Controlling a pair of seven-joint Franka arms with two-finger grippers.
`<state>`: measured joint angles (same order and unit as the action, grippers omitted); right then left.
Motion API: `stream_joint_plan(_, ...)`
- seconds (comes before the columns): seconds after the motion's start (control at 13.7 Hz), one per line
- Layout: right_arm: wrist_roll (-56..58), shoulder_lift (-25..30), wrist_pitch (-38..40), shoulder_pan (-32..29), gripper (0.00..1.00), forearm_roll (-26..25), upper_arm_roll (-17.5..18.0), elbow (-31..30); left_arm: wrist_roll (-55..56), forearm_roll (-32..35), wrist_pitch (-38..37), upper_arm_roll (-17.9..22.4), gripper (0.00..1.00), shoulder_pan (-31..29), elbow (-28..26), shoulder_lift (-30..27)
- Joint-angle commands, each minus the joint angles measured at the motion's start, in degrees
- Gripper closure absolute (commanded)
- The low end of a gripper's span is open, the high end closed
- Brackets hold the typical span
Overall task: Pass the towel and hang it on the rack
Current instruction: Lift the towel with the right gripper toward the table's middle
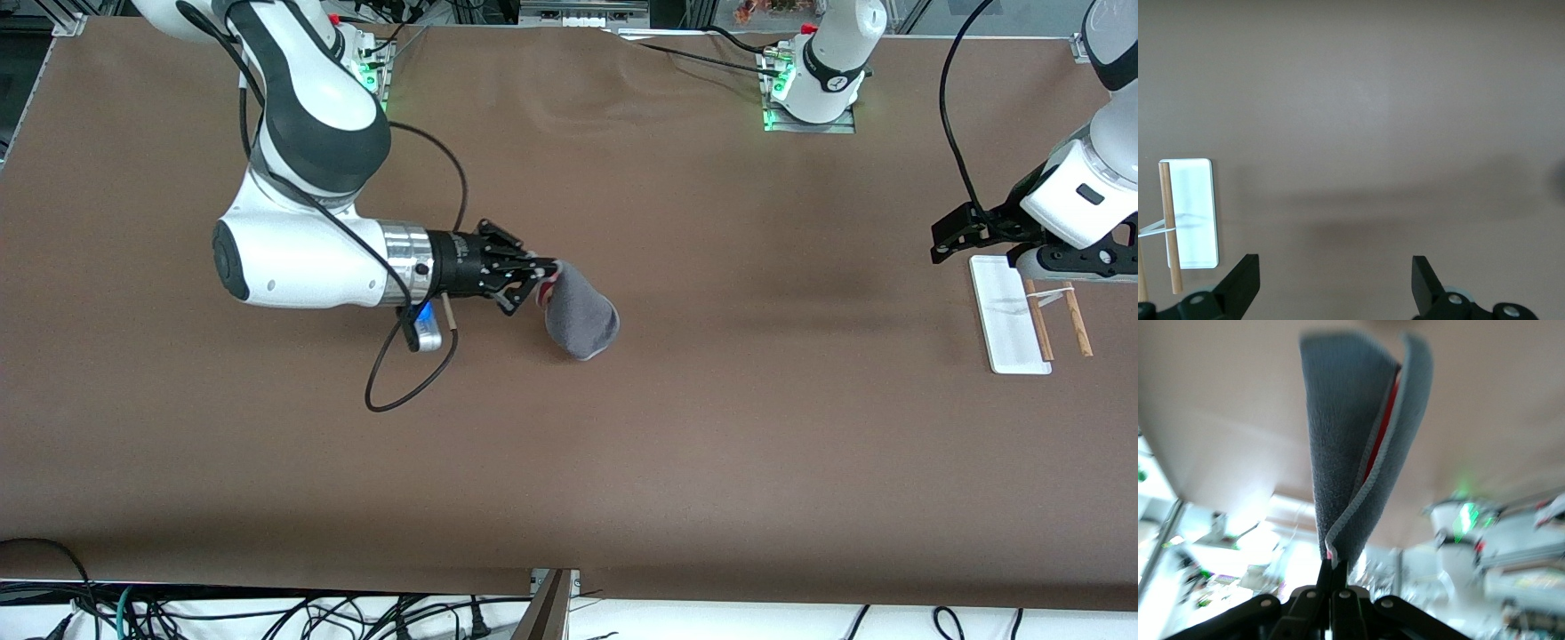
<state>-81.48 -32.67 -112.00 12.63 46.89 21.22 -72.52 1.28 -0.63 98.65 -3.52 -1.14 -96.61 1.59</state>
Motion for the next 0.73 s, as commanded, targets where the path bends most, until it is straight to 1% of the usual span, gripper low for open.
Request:
stream_joint_plan(0.0, -8.1, -0.3, -7.2, 0.5, 1.0, 5.8, 3.6, 1.4, 0.0, -4.4, -0.8, -0.6, 0.0, 0.3, 0.7, 1.2)
stream_joint_plan(0.15, -14.7, -0.3, -15.0, 1.2, 1.0, 6.1, 7.5, 2.0, -1.0, -7.4, -1.6, -0.7, 0.0, 0.4, 0.6, 3.1)
stream_joint_plan(0.29, -20.3, -0.4, -21.9, 2.1, 1.0, 6.1, 10.0, 3.4, -8.9, -13.1, -2.0, -0.7, 0.0, 0.4, 0.6, 5.0)
stream_joint_plan(0.51, -25.1, -0.4, -27.7, 4.9, 1.0, 6.1, 10.2, 5.0, -22.6, -18.7, -3.4, -1.0, 0.0, 1.0, 0.5, 8.2)
stream_joint_plan(0.66, -27.1, -0.4, -30.4, 6.1, 1.0, 6.1, 10.2, 5.2, -32.2, -24.7, -3.4, -1.0, 0.0, 1.1, 0.4, 10.8)
